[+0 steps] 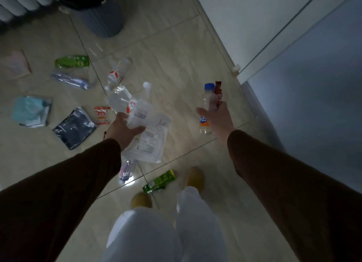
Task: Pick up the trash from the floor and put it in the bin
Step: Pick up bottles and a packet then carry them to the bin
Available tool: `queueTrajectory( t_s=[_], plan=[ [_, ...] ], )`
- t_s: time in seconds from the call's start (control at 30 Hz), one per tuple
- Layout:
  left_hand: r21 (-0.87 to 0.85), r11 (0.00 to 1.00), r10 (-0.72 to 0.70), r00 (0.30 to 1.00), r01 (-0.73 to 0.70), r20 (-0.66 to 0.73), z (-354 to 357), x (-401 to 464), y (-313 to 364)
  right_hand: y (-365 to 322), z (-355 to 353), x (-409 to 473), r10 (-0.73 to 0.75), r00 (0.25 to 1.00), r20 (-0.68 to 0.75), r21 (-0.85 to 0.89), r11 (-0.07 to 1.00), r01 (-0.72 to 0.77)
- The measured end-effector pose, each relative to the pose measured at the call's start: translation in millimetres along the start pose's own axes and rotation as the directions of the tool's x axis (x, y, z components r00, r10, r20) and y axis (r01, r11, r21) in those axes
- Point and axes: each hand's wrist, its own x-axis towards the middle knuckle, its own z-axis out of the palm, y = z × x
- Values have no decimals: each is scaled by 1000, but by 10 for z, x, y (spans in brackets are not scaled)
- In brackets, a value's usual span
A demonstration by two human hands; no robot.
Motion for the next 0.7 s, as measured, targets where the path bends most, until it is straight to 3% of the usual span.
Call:
queueTrajectory(
  t_s=[0.27, 0.7],
  plan=[
    [-82, 995, -64, 992, 56, -110, -376, 689, 505, -828, 386, 824, -58, 994, 92, -124, 990, 70],
    [-311, 942, -172, 976, 123, -135, -1657, 2533, 900, -2795, 1960, 2494, -127, 949, 289, -263, 943, 206]
  ],
)
